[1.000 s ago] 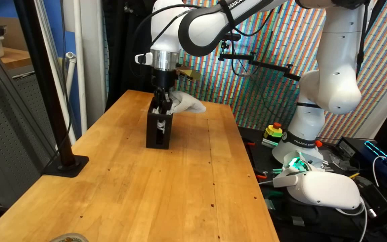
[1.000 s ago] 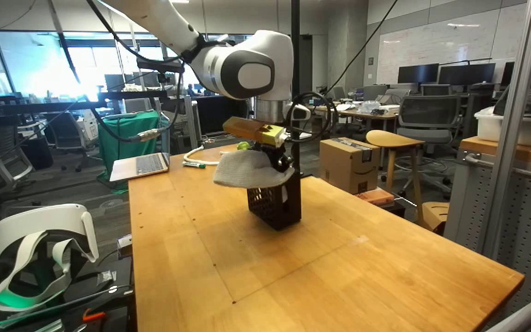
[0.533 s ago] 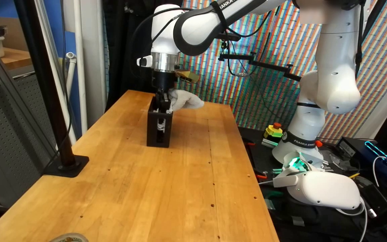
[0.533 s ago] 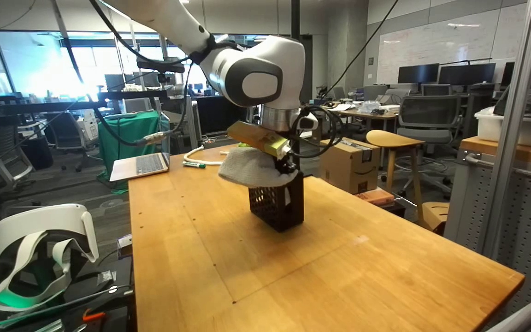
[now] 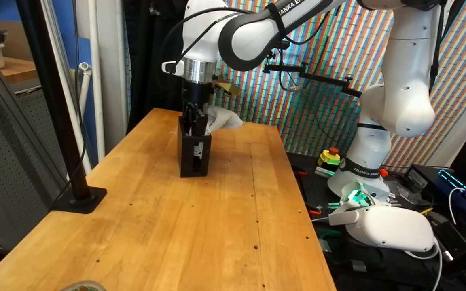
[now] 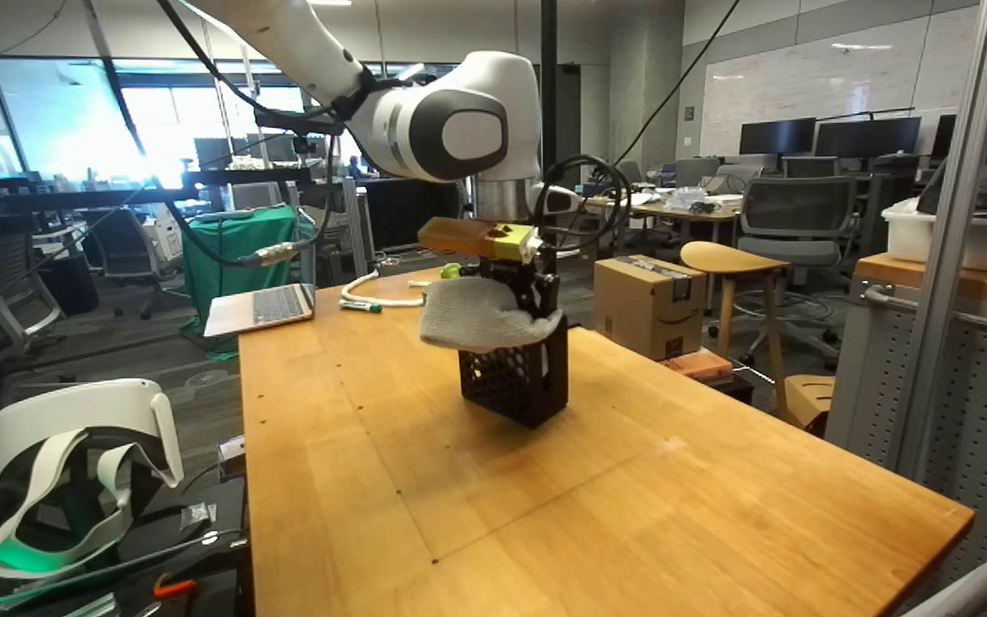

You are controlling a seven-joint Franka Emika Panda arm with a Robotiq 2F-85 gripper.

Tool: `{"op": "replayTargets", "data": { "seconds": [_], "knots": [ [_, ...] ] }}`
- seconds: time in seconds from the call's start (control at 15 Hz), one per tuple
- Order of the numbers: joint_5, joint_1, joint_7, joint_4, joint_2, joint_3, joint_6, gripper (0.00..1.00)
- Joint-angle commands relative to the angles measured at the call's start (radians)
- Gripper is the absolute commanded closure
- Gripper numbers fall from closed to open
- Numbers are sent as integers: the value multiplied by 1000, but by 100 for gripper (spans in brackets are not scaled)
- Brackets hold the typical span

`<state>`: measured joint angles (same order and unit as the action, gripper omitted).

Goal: Put the white towel in the black box

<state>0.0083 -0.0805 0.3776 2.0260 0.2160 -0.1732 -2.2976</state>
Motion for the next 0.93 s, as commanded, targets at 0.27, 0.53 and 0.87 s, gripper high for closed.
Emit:
{"op": "replayTargets", "data": {
  "seconds": [0.27,0.53,0.87],
  "knots": [
    [-193,-65,-103,52,-145,5,-37,0],
    [-275,-81,-157,78,-218,0,-21,0],
    [-367,-99,-260,178,-339,-21,-5,0]
  ]
}}
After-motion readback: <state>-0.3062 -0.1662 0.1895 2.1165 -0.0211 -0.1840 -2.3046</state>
